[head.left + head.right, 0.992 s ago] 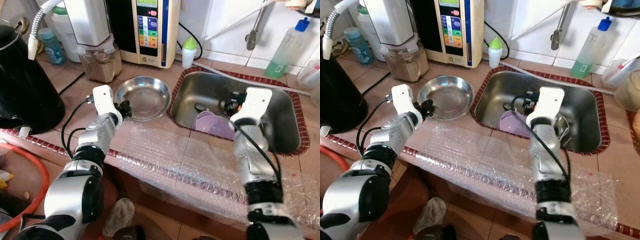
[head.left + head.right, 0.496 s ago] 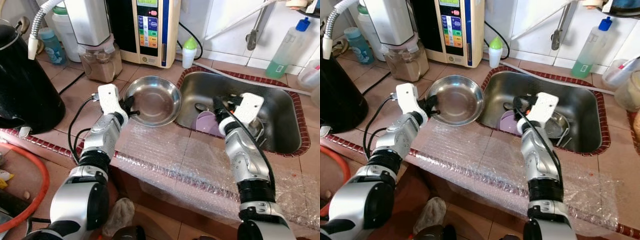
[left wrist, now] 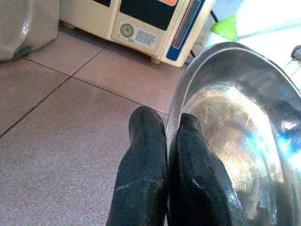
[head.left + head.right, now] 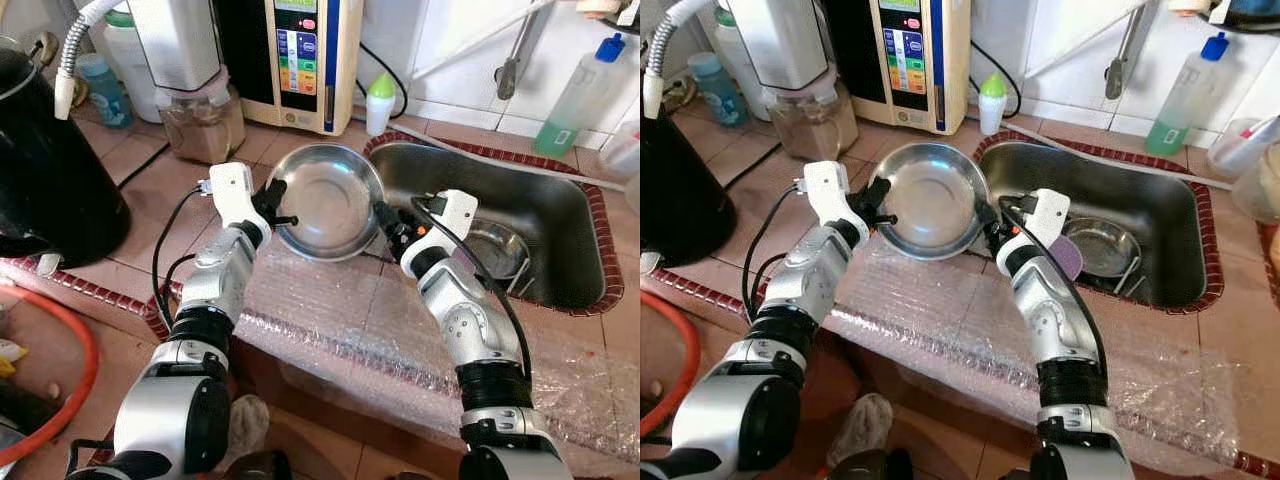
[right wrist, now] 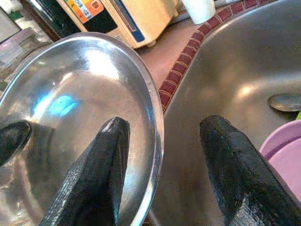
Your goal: Kitchen organization
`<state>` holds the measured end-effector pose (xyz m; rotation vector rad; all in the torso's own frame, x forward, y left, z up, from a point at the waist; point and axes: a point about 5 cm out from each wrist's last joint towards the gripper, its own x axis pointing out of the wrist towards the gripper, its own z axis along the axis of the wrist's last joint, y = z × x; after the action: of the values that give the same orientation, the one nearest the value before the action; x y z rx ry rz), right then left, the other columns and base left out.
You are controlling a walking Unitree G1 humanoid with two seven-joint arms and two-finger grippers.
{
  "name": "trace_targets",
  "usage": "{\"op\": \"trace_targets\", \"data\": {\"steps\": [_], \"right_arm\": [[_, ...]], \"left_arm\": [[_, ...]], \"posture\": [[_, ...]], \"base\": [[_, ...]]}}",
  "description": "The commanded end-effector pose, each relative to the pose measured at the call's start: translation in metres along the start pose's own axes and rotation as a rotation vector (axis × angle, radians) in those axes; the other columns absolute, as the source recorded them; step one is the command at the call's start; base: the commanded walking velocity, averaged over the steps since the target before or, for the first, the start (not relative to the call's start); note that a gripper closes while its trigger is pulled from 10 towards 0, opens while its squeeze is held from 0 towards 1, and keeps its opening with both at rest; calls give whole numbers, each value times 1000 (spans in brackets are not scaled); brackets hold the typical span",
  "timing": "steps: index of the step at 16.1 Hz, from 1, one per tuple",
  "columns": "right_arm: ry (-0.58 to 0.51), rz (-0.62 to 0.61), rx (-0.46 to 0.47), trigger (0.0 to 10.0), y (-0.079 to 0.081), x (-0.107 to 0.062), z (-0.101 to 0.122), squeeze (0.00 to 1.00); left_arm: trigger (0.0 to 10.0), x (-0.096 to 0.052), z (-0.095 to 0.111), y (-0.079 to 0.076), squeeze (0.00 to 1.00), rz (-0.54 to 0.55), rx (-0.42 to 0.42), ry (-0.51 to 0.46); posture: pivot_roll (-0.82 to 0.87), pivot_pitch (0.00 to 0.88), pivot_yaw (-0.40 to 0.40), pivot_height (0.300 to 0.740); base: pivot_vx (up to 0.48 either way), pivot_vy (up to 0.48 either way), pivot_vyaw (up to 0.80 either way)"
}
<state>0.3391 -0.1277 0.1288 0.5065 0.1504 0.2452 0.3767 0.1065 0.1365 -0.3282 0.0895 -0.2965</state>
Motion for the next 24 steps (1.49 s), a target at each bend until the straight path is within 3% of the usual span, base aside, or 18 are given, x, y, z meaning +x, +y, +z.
{"op": "trace_targets", "data": {"steps": [1,4,5,6,7,24], "right_arm": [[1,26,1,10000,3,-1,3,0],[30,30,10,10000,2,-1,-1,0],[52,29,9,5647,2,0,-5,0],[57,29,11,2039,3,0,-6,0],[62,31,22,0,4,0,-8,0],[58,-78,90,0,-13,1,-7,0]], "left_arm": [[0,-2,-5,-2,0,-12,23,16],[0,-2,-2,-4,0,-31,16,-11],[0,-2,3,-8,0,-54,3,-43],[0,-1,4,-10,0,-66,-3,-54],[0,-1,5,-12,0,-78,-9,-64],[0,-2,10,-20,0,-127,-36,-110]], "posture": [[-98,10,41,740],[-97,8,42,740],[-97,8,42,740],[-97,8,42,740],[-97,8,42,740],[-98,10,38,740]], "base": [[0,0,0],[0,0,0],[0,0,0],[0,0,0],[0,0,0],[0,0,0]]}}
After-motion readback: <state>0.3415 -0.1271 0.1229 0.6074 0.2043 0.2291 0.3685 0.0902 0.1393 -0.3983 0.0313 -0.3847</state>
